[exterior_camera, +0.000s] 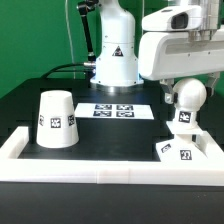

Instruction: Assemble lamp

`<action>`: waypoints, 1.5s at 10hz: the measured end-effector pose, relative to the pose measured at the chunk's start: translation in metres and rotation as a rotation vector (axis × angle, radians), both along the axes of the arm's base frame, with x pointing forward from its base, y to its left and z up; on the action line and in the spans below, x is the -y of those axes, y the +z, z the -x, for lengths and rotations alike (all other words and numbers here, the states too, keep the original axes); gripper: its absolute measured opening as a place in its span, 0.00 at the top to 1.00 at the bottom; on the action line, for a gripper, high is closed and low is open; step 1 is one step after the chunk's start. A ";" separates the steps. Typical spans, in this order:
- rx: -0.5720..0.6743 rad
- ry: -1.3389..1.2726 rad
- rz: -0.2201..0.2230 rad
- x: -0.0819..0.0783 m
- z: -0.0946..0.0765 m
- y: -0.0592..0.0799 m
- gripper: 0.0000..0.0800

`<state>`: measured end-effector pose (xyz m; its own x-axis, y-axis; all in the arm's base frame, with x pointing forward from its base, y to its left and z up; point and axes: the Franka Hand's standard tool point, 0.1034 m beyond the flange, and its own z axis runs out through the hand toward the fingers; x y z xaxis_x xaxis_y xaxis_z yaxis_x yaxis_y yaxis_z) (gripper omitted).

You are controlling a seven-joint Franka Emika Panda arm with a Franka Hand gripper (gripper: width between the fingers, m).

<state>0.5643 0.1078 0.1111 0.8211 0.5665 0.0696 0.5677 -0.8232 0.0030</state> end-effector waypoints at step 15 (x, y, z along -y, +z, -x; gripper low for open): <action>0.015 0.830 0.141 0.006 -0.007 -0.005 0.28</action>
Offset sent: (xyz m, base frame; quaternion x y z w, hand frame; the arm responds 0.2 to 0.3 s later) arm 0.0161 0.0082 0.0077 0.0284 0.0187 -0.2313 0.9723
